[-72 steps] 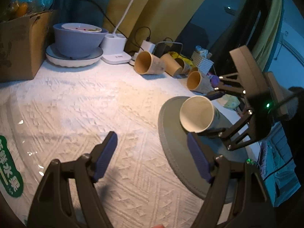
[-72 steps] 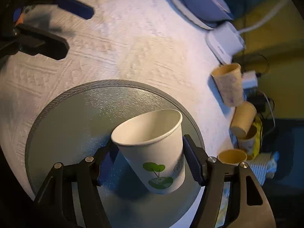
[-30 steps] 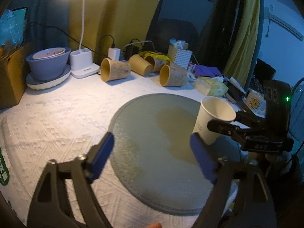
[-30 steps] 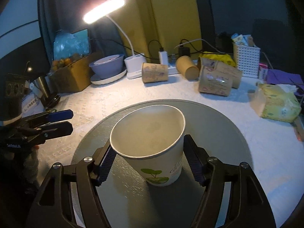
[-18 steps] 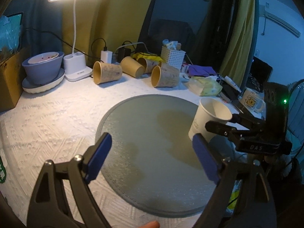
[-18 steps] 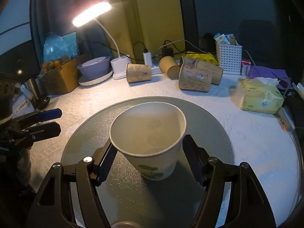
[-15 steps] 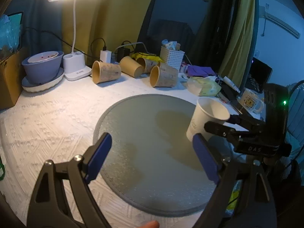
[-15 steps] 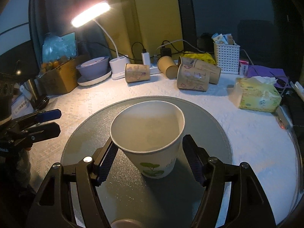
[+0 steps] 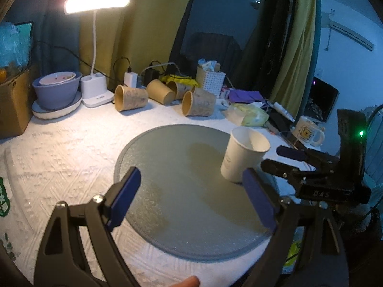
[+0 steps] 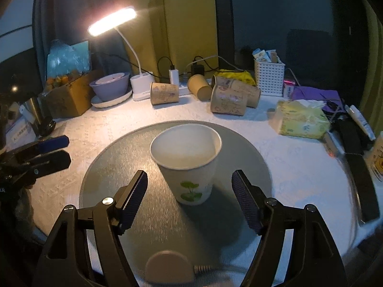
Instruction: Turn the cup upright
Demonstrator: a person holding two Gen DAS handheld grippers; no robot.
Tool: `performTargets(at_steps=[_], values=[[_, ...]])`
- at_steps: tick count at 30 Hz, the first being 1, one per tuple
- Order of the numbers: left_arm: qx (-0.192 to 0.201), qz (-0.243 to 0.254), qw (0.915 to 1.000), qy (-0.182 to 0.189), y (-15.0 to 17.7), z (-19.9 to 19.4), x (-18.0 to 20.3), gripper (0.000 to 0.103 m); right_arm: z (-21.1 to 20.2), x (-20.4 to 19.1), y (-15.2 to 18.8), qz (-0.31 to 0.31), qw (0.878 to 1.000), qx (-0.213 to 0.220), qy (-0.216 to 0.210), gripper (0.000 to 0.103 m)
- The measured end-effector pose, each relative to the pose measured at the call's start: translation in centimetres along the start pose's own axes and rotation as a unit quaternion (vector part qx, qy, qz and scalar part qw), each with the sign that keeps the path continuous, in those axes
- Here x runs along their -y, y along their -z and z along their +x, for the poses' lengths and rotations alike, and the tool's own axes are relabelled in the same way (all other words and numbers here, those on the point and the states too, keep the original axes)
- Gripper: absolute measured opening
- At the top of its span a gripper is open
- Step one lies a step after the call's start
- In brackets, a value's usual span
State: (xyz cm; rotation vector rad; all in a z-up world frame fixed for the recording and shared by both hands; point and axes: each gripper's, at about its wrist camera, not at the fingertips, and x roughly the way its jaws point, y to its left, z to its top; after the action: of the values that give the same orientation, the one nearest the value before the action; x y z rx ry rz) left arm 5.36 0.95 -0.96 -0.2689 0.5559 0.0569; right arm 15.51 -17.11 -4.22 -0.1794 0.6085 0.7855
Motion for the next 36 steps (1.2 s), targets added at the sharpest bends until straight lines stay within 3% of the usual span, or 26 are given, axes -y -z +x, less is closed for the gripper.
performTargets(at_steps=[15, 26, 36], values=[[0.028, 0.044, 0.9985, 0.017, 0.1, -3.2, 3.2, 0.088, -6.5, -0.4, 1.0, 0.023, 0.998, 0.013, 0.048, 0.076], [0.057, 0.067, 0.9961, 0.003, -0.4, -5.8, 5.2, 0.088, -10.3, -2.1, 0.5, 0.007, 0.998, 0.043, 0.054, 0.076], [0.093, 0.085, 0.9919, 0.012, -1.2, -8.6, 6.5, 0.088, -13.4, -3.2, -0.1, -0.005, 0.995, 0.074, 0.061, 0.076]])
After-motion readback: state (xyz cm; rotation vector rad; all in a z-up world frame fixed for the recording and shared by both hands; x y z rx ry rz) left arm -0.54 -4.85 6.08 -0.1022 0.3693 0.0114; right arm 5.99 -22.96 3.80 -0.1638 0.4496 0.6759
